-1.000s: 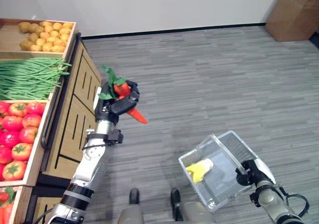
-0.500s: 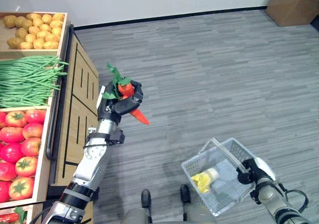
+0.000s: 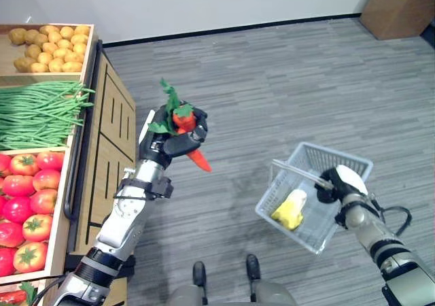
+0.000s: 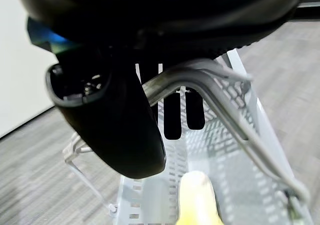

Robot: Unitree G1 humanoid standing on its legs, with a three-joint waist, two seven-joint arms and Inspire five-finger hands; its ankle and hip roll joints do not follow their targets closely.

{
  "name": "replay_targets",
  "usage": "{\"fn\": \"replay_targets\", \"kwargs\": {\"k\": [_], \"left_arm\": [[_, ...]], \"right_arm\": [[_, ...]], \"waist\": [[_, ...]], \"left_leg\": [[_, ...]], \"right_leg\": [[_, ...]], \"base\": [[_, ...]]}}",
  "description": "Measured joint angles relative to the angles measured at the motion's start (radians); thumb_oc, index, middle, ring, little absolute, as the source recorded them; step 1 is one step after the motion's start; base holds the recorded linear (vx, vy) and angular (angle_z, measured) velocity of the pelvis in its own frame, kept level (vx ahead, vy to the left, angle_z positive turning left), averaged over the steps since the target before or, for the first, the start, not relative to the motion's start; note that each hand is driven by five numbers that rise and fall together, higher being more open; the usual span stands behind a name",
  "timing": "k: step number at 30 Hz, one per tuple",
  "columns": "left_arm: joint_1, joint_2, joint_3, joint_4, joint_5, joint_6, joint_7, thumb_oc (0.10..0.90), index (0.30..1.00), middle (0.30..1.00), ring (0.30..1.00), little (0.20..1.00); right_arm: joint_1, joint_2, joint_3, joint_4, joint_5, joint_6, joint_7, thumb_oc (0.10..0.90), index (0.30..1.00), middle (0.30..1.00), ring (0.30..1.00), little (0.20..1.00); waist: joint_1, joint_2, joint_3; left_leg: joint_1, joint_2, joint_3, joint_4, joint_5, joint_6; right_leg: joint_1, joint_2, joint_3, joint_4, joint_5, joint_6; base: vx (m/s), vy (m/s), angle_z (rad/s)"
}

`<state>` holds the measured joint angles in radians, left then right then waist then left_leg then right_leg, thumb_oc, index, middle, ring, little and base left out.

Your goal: Get the vegetables into the basket

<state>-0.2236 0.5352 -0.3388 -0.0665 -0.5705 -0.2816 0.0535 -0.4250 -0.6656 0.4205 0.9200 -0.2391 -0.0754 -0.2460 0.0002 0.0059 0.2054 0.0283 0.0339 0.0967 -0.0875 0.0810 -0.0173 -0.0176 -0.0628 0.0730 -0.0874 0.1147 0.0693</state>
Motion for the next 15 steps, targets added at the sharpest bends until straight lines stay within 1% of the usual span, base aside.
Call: {"fn": "replay_targets", "kwargs": {"k": [3,10,12,15], "left_arm": [[-0.006,0.0,-0.026,-0.004,-0.001,0.0,-0.019,0.4,0.3,0.3,0.3,0.3],[-0.012,0.013,-0.05,-0.016,-0.039,0.001,-0.037,0.4,0.3,0.3,0.3,0.3],[-0.033,0.027,-0.069,-0.023,-0.042,0.001,-0.05,0.4,0.3,0.3,0.3,0.3],[-0.064,0.033,-0.087,-0.041,-0.061,0.002,-0.067,0.4,0.3,0.3,0.3,0.3]], "right_arm": [[-0.042,-0.006,0.029,0.004,-0.003,-0.004,0.0,0.4,0.3,0.3,0.3,0.3],[-0.065,-0.012,0.066,-0.01,-0.022,-0.011,0.004,0.4,0.3,0.3,0.3,0.3],[-0.065,-0.023,0.09,-0.052,-0.022,-0.016,0.009,0.4,0.3,0.3,0.3,0.3],[-0.07,-0.038,0.118,-0.117,-0.039,-0.049,0.011,0.4,0.3,0.3,0.3,0.3]], "waist": [[0.001,0.004,-0.002],[0.004,0.005,-0.002],[0.004,0.005,-0.002],[0.002,0.005,-0.002]], "left_leg": [[0.001,0.0,0.0,0.0,0.0,0.0],[0.004,0.001,0.008,0.0,0.0,0.0],[0.006,0.001,0.011,0.0,0.0,0.0],[0.009,0.001,0.019,0.0,0.0,0.0]], "right_leg": [[0.0,0.0,0.001,-0.003,0.0,0.0],[0.0,0.002,0.006,0.001,0.001,-0.001],[0.0,0.002,0.009,0.001,0.002,0.0],[0.0,0.002,0.016,0.001,0.004,0.0]], "base": [[0.0,0.0,0.0],[0.0,0.001,-0.01],[0.01,0.003,-0.05],[0.02,-0.001,-0.07]]}}
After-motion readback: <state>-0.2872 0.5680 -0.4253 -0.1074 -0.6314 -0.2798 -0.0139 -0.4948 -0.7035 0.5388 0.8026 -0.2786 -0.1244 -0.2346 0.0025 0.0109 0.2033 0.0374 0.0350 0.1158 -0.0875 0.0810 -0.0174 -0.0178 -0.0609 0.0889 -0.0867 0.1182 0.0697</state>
